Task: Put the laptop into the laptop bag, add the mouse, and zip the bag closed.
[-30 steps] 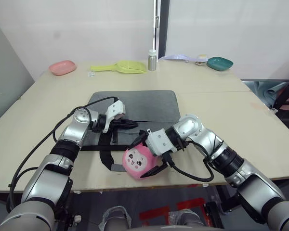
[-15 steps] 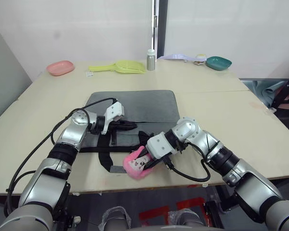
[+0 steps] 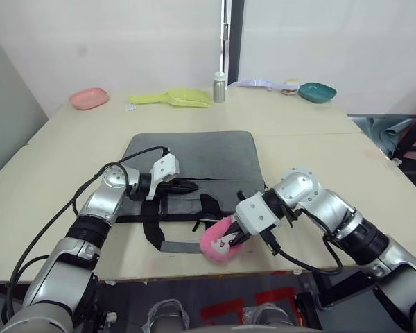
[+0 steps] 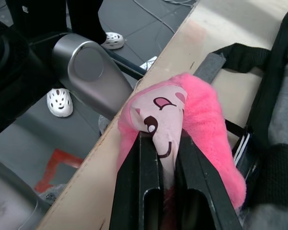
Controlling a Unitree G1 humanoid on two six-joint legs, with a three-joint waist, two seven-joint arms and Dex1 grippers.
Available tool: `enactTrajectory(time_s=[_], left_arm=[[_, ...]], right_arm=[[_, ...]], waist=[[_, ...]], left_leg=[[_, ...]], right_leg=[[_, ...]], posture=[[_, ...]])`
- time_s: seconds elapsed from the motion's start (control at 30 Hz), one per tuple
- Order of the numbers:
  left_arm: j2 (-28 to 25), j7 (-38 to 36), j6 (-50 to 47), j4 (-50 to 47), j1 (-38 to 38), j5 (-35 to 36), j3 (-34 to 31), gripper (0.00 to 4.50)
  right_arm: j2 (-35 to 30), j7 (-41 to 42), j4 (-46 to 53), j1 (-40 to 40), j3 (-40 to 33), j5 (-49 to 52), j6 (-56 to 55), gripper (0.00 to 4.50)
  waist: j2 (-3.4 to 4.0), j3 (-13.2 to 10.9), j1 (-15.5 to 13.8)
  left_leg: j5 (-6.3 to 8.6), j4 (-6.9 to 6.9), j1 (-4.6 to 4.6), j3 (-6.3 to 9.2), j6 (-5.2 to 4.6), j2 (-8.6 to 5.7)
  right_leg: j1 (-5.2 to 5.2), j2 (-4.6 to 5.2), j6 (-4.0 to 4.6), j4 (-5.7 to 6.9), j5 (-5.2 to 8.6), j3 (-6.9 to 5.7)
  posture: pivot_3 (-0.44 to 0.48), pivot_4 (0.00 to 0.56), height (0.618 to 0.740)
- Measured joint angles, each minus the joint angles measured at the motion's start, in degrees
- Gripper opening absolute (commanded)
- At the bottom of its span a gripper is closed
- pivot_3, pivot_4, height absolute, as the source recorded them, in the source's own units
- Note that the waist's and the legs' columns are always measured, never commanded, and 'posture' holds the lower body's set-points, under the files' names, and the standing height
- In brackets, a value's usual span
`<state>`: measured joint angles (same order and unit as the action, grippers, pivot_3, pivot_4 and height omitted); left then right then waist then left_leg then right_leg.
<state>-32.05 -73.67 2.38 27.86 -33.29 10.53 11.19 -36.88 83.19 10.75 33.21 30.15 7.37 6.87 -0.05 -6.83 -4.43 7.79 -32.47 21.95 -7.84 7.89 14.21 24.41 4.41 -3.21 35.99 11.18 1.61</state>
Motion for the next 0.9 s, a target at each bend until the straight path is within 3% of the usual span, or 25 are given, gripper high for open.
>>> enactTrajectory(time_s=[0.43,0.7,0.9], left_arm=[[0.5,0.6,2.7,1.6,0.7,0.0,0.0,0.00],[1.2,0.6,2.7,2.2,0.3,0.0,0.0,0.00],[1.8,0.5,2.7,2.2,0.2,0.0,0.1,0.00]], right_arm=[[-19.2,0.2,3.0,-13.8,-12.1,2.7,-0.8,0.03],[-23.4,0.1,-4.1,-16.9,-18.5,4.0,-5.8,0.03],[-22.2,-0.5,-13.6,-11.3,-18.4,2.2,-10.4,0.03]], waist=[[0.25,0.6,-0.2],[0.26,0.6,-0.4],[0.26,0.6,-0.5]], left_leg=[[0.01,0.34,-0.16,-0.35,-0.01,-0.01],[0.03,0.34,-0.13,-0.42,-0.05,-0.03],[0.04,0.35,-0.03,-0.44,-0.10,-0.07]], right_leg=[[-0.04,0.01,-0.09,-0.30,0.05,0.22],[-0.04,0.06,-0.12,-0.38,0.06,0.24],[-0.02,0.13,-0.12,-0.48,0.06,0.20]], posture=[[0.000,0.150,0.740],[0.000,0.150,0.740],[0.000,0.150,0.740]])
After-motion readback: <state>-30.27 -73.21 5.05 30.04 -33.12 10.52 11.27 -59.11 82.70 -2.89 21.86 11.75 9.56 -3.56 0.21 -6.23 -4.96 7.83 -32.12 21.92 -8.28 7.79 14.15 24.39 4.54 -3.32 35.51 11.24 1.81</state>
